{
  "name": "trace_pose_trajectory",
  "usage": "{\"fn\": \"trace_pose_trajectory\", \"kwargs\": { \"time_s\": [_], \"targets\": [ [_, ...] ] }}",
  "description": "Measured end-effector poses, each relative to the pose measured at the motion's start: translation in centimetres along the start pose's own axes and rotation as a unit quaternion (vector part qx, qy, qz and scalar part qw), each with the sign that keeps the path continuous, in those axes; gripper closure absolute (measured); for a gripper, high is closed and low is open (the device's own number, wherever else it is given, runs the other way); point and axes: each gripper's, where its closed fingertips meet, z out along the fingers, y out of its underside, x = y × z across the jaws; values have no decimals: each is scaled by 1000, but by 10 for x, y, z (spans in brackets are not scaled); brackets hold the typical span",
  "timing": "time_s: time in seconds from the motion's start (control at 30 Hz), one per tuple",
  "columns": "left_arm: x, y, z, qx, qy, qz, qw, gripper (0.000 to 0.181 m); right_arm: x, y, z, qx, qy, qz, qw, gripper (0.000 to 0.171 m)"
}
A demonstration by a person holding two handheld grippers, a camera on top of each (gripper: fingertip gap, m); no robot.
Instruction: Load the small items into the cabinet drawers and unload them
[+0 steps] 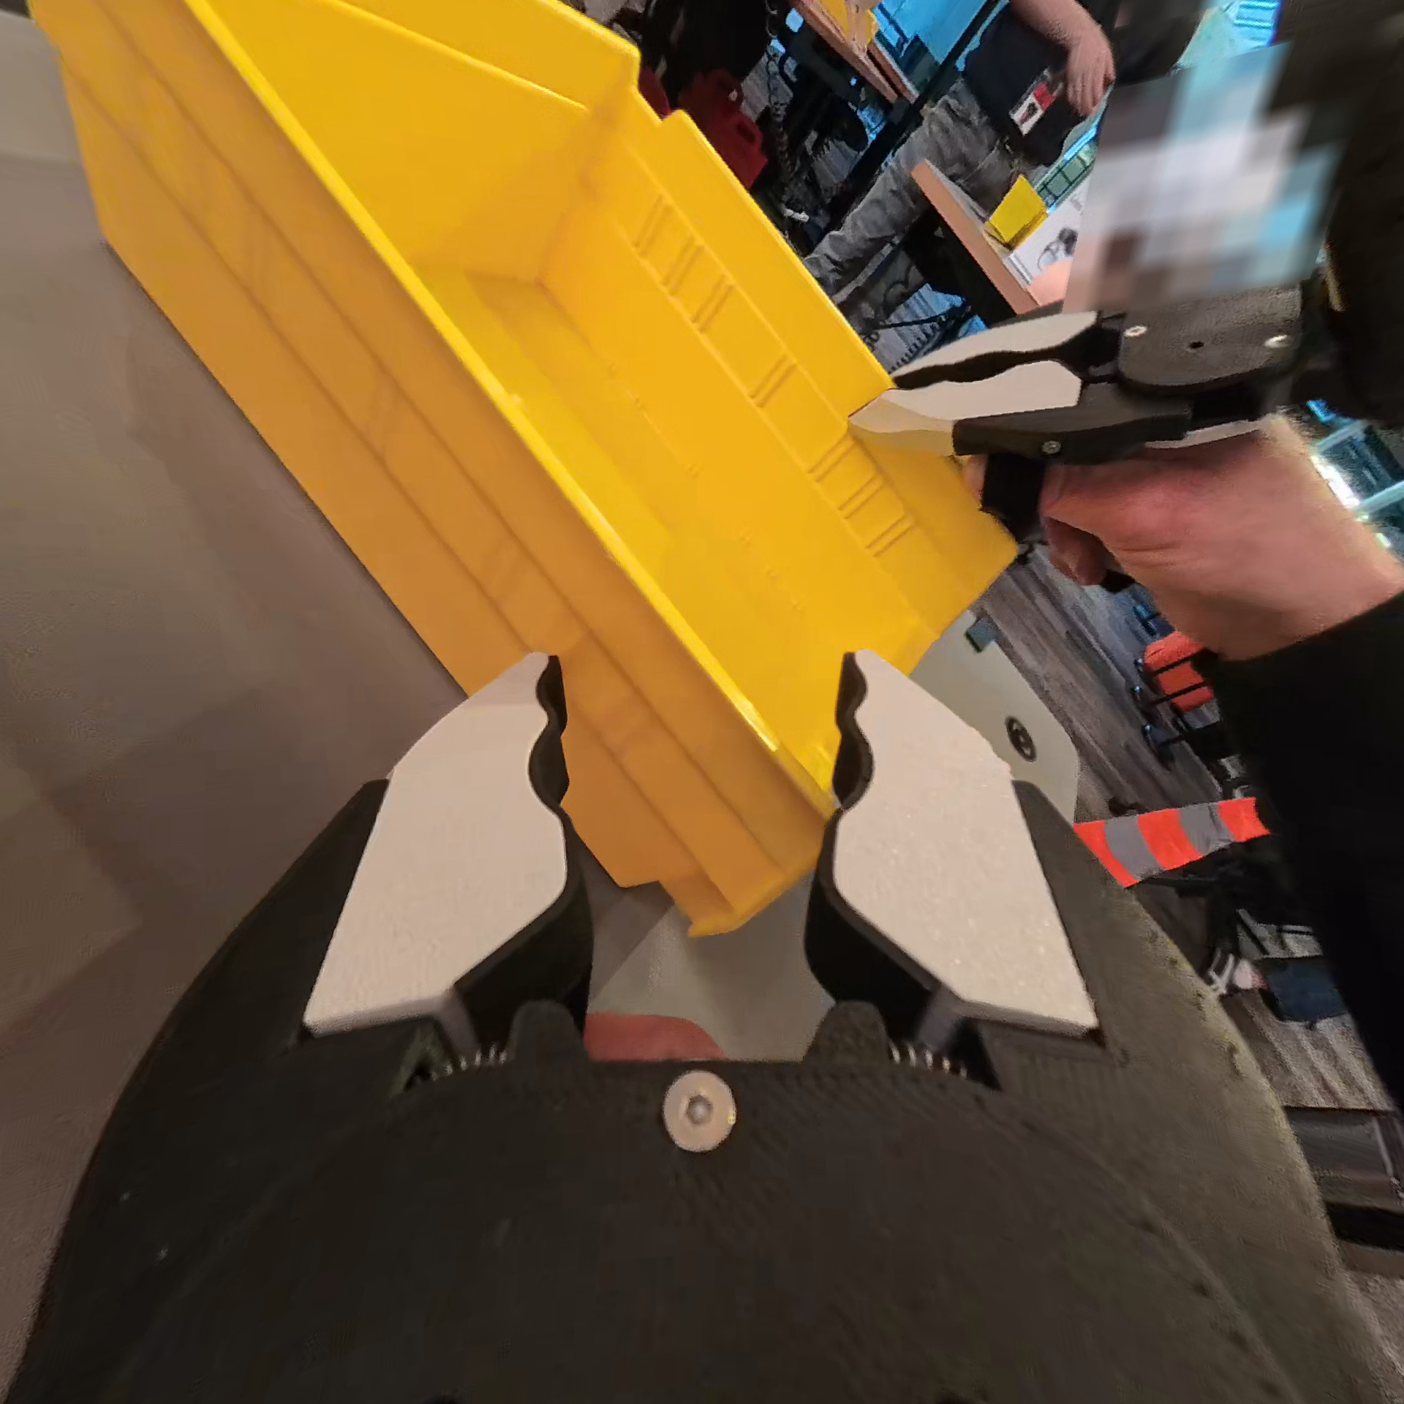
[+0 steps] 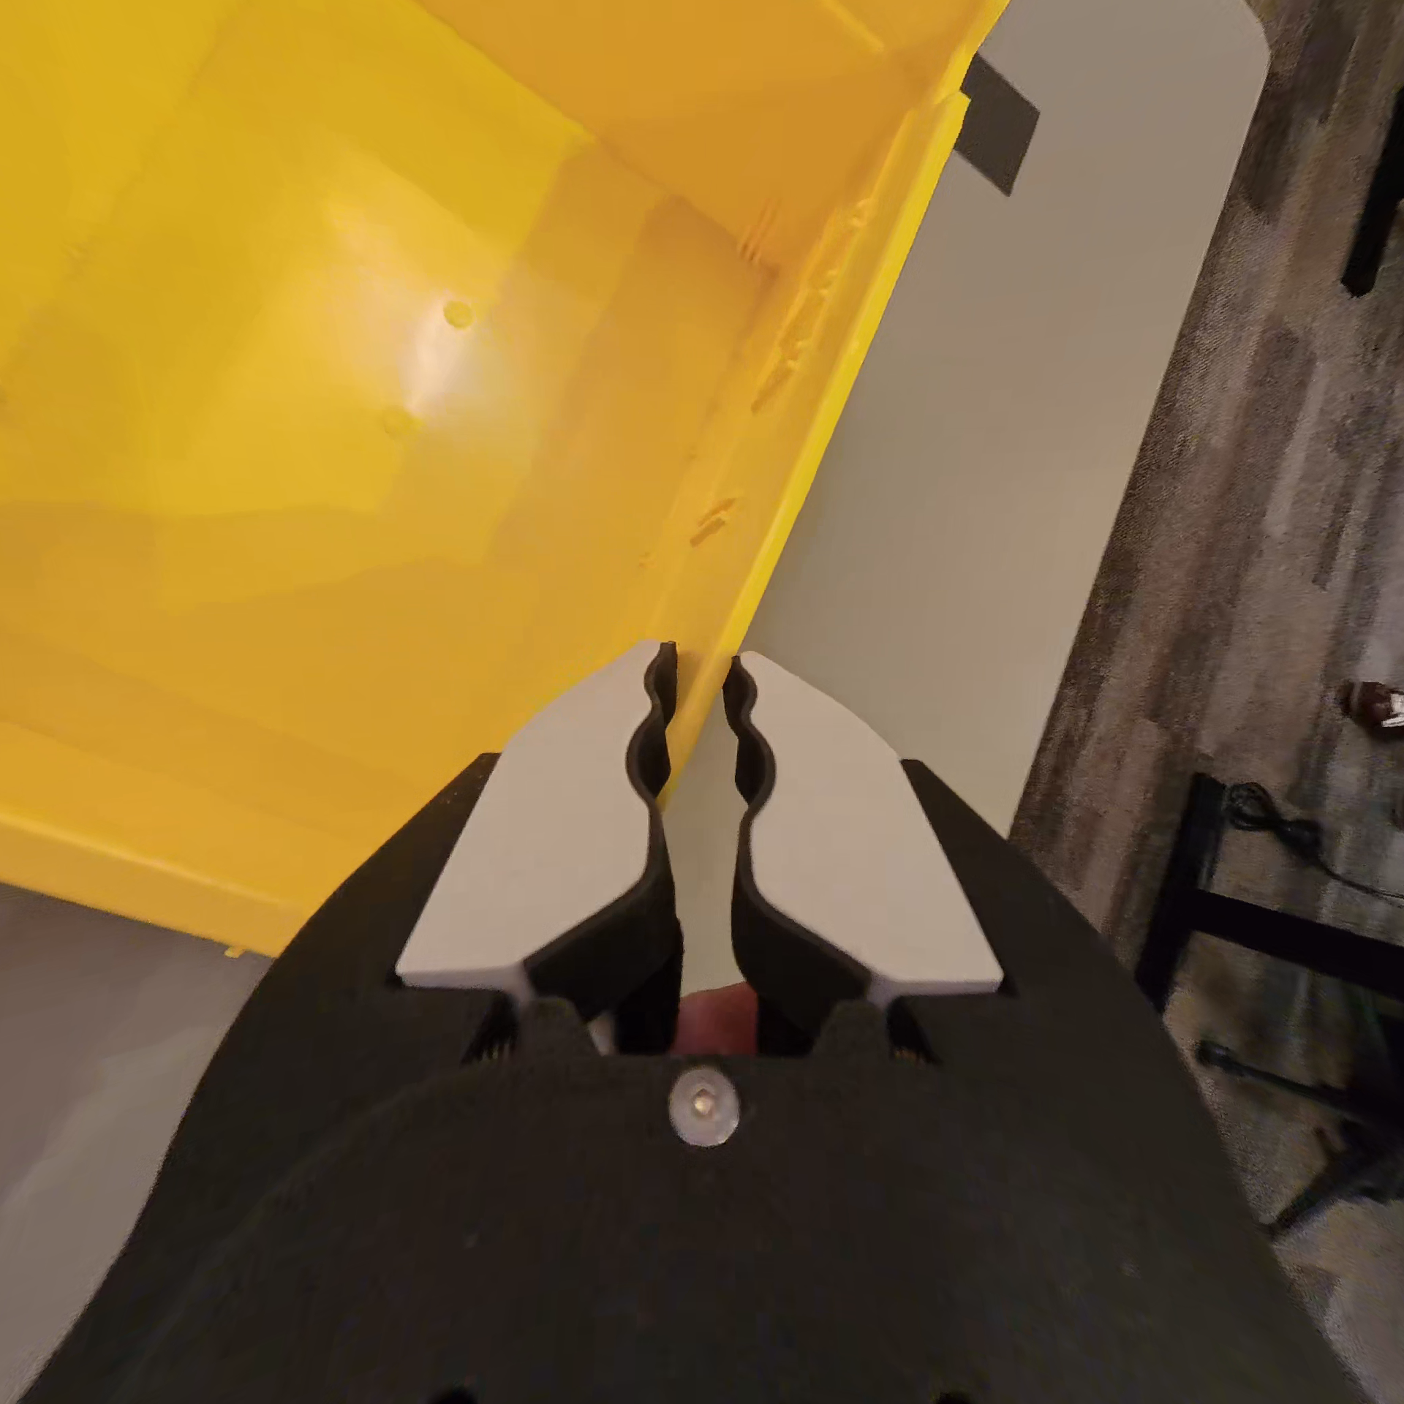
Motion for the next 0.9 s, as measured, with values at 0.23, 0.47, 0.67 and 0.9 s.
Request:
{"fn": "trace_pose_trajectory", "kwargs": {
  "time_s": [0.23,0.47,0.67,0.9],
  "targets": [
    [34,-30,-71,78,34,93,992,101,34,-29,-30,54,136,-28,989,124],
    [-24,-67,-280,128,-109,162,972,102,-71,-82,-110,191,90,-73,975,122],
    [-187,-96,-535,113,-471,237,842,114,-193,-92,-128,240,-34,-108,964,123],
    [-324,-23,-664,-56,-600,108,790,101,-322,-117,-117,267,-145,-184,935,124]
  ]
}}
